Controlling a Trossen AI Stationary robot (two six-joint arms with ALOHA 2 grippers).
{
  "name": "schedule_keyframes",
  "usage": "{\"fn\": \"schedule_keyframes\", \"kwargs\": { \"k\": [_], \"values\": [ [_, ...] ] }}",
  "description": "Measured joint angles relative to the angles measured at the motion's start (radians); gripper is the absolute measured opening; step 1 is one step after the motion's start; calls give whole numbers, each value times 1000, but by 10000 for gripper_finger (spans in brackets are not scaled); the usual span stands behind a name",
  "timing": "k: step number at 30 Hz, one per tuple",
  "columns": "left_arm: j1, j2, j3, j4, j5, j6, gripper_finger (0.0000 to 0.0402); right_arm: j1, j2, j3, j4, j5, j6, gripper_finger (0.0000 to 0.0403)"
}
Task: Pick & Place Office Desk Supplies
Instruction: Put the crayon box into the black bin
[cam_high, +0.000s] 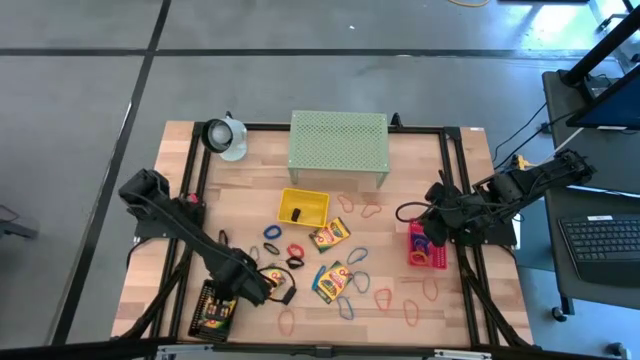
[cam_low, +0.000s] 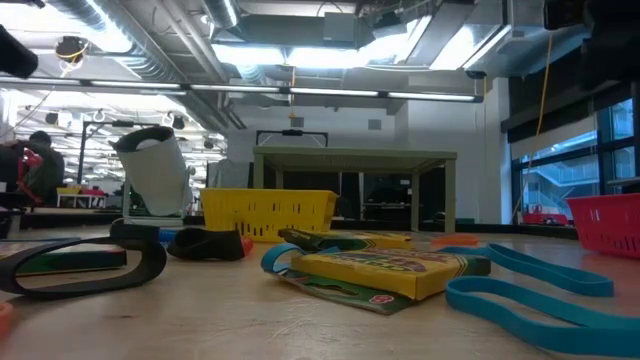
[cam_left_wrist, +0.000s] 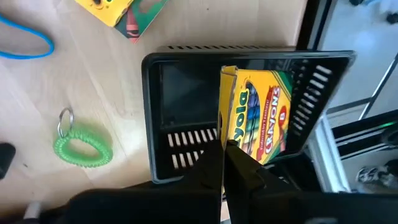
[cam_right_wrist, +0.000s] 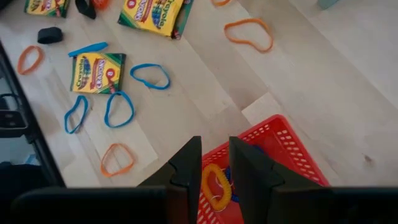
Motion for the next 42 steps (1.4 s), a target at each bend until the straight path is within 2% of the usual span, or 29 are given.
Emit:
{"fn": "schedule_keyframes", "kwargs": {
  "k": [12,24,32,36,39,42],
  "values": [
    [0,32,0,-1,5,2,10,0,0,0,8,-22,2,82],
    [-3,32,0,-5,-29,-2,107,0,0,0,8,-37,-4,82],
    [-1,18,0,-63,14,-63,164,0,0,0,8,-56,-21,82],
    [24,-24,0,-34,8,-134,181,0,0,0,8,-56,-40,82],
    [46,-47,0,61,-36,-154,184,0,0,0,8,-48,-58,82],
    [43,-49,0,199,-166,-118,179,0,0,0,8,-43,-68,82]
  ]
}}
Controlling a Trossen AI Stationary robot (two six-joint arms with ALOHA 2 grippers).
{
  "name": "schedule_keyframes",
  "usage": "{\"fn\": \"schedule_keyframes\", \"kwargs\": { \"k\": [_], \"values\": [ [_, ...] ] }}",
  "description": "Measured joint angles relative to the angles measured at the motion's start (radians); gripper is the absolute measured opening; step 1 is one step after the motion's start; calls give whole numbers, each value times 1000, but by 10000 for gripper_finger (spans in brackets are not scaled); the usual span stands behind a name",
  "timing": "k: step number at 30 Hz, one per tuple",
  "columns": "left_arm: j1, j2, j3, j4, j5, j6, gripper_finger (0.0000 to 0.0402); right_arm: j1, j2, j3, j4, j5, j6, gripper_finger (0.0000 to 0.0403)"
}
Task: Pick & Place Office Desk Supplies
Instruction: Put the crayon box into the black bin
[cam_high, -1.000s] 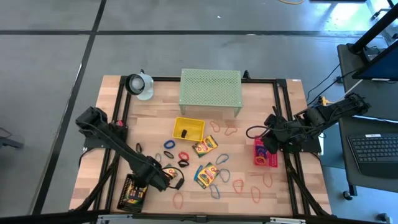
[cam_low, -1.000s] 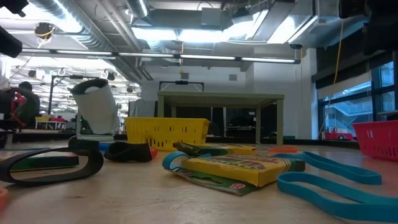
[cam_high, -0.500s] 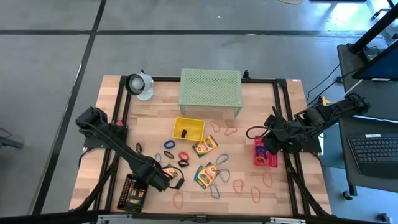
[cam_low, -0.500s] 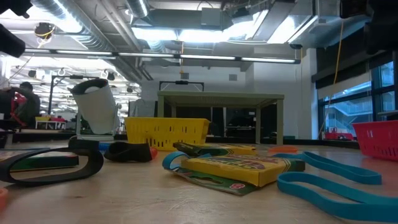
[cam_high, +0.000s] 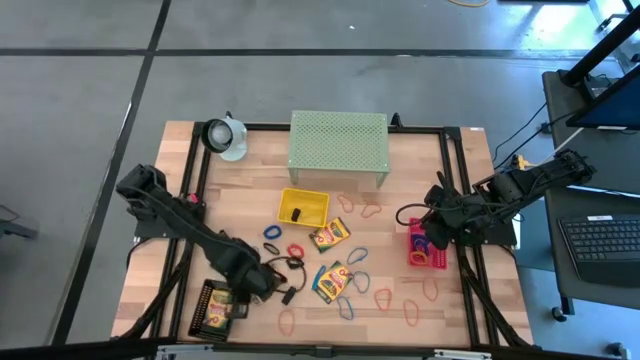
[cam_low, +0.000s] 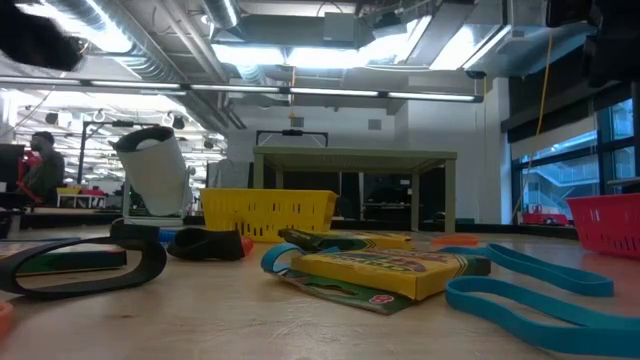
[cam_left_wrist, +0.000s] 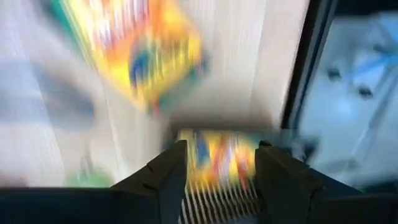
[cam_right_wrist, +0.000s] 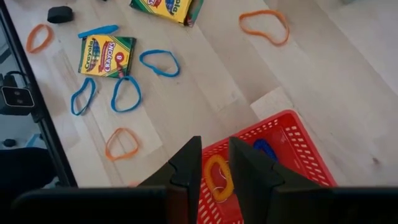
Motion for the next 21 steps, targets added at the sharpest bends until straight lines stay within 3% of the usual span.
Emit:
{"fn": "schedule_keyframes", "kwargs": {
  "k": [4,7,21],
  "values": [
    [-47,32,2,55,-236,87,164,0,0,0,0,3,-6,82],
    [-83,64,1,34,-344,92,152,0,0,0,0,2,-7,82],
    [-235,189,1,144,-414,57,139,0,0,0,26,-23,61,82]
  ]
}}
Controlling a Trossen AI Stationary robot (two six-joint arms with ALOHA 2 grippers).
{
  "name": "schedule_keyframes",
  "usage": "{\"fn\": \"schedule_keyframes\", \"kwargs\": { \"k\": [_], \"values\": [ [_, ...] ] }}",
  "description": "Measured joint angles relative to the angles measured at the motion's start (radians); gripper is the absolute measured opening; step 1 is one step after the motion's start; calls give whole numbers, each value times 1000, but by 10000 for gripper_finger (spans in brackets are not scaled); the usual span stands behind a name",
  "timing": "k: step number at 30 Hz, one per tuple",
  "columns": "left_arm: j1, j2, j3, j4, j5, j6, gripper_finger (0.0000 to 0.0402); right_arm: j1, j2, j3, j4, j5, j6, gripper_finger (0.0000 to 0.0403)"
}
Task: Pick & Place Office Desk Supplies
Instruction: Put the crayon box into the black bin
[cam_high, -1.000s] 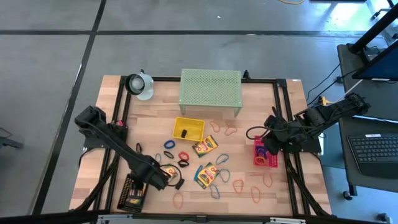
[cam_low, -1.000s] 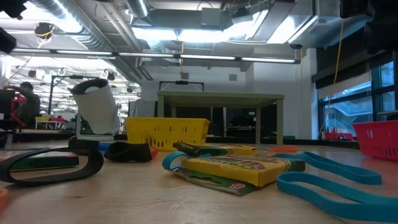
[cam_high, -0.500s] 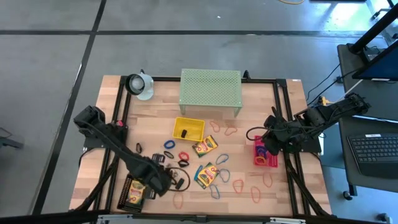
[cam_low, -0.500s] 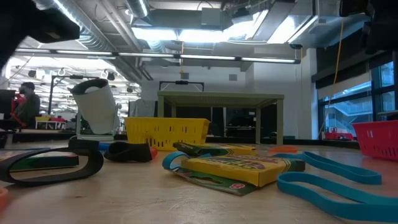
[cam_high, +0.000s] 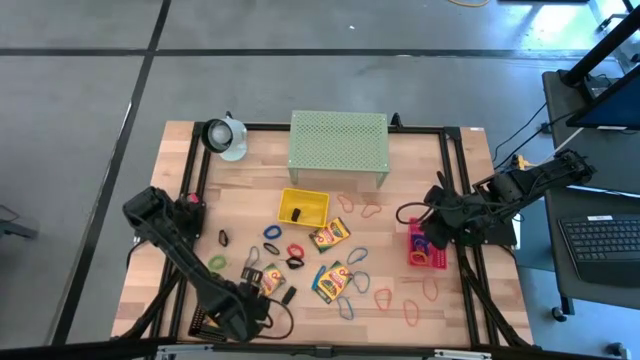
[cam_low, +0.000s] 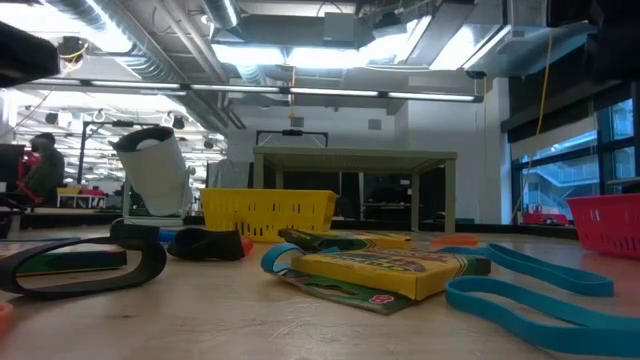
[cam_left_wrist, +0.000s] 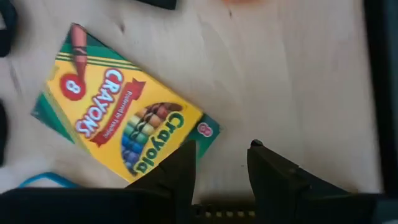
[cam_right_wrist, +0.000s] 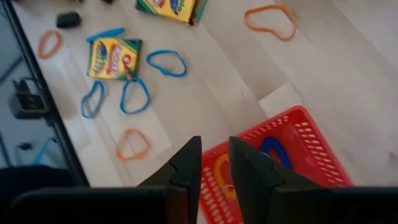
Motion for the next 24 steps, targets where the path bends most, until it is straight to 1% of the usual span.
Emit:
{"fn": "schedule_keyframes", "kwargs": {
  "k": [4,8,13,19,24],
  "values": [
    [-35,35,0,-1,-75,26,139,0,0,0,71,1,47,82],
    [-59,86,0,0,-84,26,139,0,0,0,143,3,51,82],
    [-74,127,5,-18,-137,20,139,0,0,0,183,10,81,82],
    [-75,138,3,-32,-234,-6,139,0,0,0,217,9,128,82],
    [-75,140,2,-32,-258,-5,139,0,0,0,250,3,131,82]
  ]
}}
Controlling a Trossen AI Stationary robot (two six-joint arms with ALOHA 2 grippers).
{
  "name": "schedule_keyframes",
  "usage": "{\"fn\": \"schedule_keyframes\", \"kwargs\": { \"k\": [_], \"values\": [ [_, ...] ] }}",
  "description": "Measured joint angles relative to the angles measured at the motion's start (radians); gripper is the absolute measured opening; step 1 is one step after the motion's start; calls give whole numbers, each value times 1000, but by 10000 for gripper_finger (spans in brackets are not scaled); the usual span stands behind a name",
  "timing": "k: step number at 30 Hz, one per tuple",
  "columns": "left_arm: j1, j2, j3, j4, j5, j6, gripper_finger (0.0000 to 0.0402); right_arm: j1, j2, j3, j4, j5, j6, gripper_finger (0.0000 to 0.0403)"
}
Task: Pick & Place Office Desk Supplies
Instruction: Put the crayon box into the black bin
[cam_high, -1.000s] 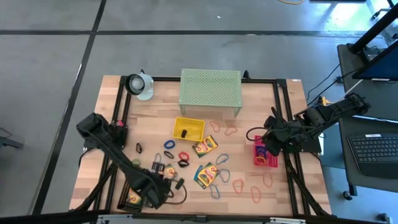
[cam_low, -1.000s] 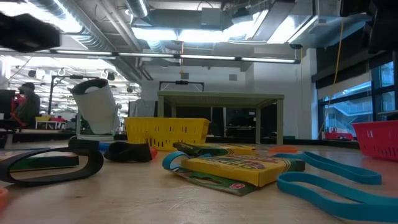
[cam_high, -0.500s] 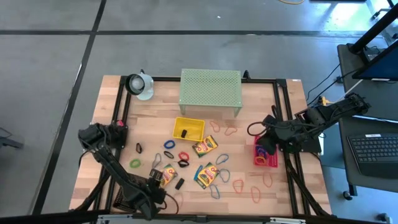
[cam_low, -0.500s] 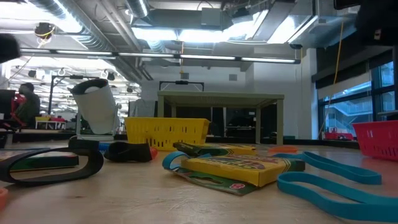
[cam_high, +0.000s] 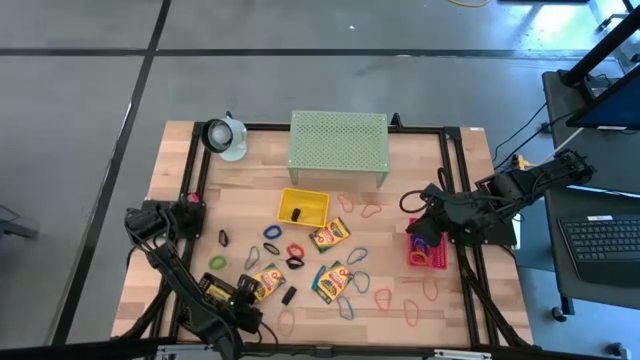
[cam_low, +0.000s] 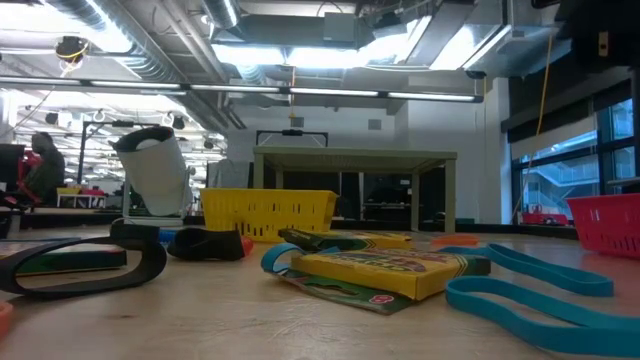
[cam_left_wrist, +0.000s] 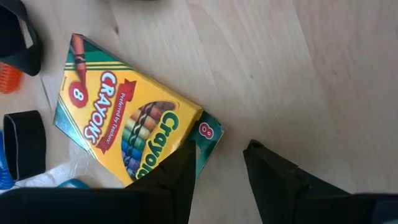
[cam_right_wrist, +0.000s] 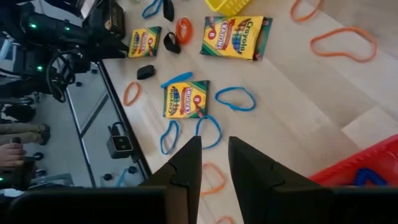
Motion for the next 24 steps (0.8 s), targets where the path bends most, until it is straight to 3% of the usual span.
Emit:
{"fn": "schedule_keyframes", "kwargs": {
  "k": [4,9,16,24],
  "values": [
    [1,-10,-1,3,-6,0,139,0,0,0,1,0,3,82],
    [9,-17,5,-22,-117,33,139,0,0,0,3,0,3,82],
    [34,-15,0,-31,-63,34,139,0,0,0,22,-4,0,82],
    [37,-15,0,-33,-121,60,139,1,0,0,21,-22,-8,82]
  ]
}}
